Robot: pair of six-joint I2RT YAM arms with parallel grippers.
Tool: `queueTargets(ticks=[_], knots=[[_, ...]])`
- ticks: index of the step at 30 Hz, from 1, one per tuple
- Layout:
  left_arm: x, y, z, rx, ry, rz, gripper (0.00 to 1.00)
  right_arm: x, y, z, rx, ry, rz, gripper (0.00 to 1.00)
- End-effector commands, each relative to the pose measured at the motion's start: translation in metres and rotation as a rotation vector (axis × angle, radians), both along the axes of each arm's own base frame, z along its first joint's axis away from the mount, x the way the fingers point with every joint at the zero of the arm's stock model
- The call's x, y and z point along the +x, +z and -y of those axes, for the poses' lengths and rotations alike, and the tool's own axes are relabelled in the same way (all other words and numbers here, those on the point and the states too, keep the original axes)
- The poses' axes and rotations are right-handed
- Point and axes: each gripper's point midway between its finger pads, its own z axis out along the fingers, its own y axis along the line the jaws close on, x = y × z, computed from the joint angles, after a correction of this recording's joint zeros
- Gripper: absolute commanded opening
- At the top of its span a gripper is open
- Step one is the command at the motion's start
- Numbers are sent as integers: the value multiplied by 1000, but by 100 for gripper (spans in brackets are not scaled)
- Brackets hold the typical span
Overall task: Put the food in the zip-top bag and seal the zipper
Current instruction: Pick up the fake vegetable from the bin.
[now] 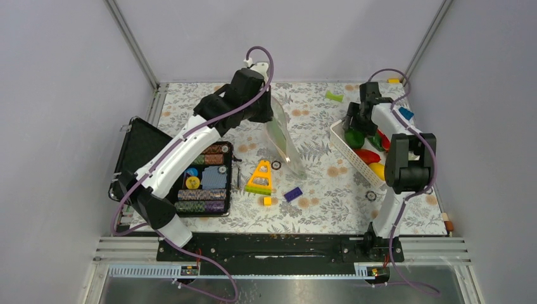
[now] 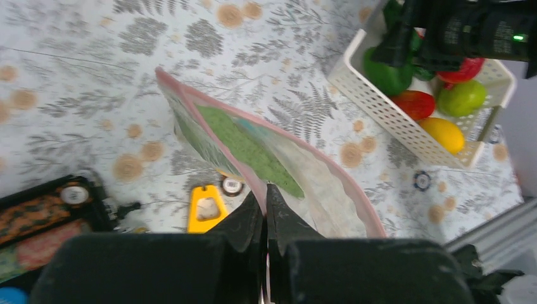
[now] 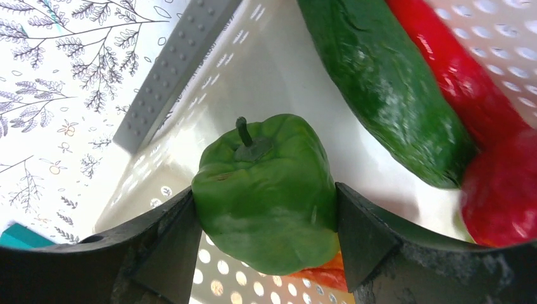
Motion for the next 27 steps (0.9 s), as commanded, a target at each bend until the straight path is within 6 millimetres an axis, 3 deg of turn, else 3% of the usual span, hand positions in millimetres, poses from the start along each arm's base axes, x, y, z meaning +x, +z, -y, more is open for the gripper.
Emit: queueTargets(ticks=[1,4,6,8,15,20,27], knots=[[16,59,-32,75,79,193,0,-6,51,18,-71,-57,108,30],[23,82,-43,111,112,269,0,-13,65,23,-93,-80,146,28],[26,93,-40,106,104,294,0,-17,75,24,-91,-92,176,28],[32,93,-30,99,78,288,0,-22,85,23,-79,-94,207,27],[50,39,19,100,-50,153,0,-36,131,9,-5,-53,366,24],[57,12,39,120,-98,94,0,-51,170,-38,219,101,513,23],[59,1,38,161,-101,85,0,-94,246,-136,644,516,762,19]])
